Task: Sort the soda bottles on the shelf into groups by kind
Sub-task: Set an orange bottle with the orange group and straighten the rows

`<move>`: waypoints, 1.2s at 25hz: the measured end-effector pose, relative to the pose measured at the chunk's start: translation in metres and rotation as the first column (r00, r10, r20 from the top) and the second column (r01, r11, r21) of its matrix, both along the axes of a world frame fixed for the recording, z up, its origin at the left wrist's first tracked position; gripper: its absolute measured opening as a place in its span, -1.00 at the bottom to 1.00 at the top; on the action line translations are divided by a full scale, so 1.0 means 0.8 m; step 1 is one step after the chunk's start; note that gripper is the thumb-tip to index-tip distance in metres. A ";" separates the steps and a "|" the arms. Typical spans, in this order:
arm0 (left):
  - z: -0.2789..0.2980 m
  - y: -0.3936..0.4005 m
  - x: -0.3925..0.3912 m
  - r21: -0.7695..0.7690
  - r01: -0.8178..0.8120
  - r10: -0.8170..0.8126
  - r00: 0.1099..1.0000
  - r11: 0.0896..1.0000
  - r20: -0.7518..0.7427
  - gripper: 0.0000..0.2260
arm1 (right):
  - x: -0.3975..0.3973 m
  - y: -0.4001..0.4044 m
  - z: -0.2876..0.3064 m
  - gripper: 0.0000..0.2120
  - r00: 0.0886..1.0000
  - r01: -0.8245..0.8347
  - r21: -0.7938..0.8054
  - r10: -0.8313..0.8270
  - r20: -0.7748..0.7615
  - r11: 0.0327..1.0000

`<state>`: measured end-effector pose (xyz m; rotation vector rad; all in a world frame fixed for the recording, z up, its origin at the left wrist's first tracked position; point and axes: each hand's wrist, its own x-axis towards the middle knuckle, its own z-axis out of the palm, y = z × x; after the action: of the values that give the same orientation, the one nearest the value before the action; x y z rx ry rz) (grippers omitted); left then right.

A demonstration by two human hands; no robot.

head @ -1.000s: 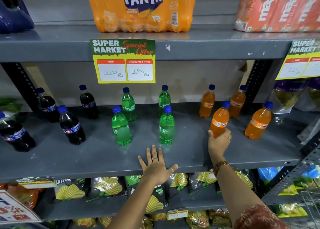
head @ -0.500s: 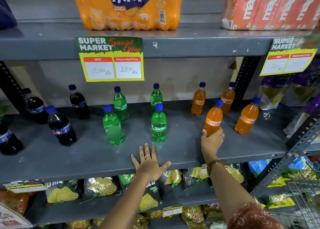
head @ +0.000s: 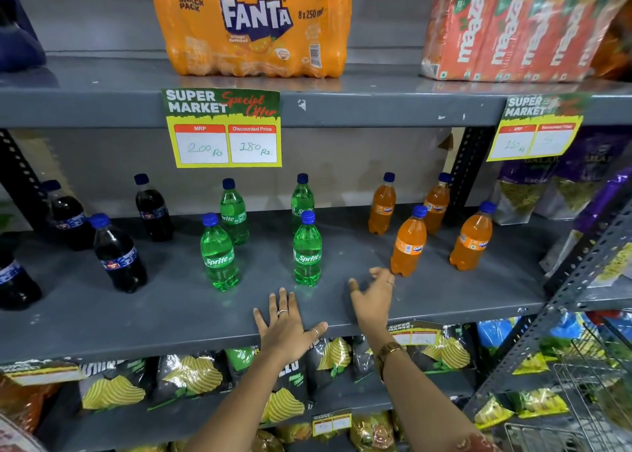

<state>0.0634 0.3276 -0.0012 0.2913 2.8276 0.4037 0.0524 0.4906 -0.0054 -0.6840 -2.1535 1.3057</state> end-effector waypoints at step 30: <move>-0.024 -0.205 -0.001 0.130 -0.271 0.298 0.912 0.954 -0.283 -0.05 | -0.019 -0.134 -0.002 -0.69 0.947 -0.320 -0.108 0.322 -0.003 0.941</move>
<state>0.0625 0.1637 -0.0204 -0.0544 3.1681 0.5914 0.0371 0.3835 -0.0072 -0.3911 -2.2893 1.5968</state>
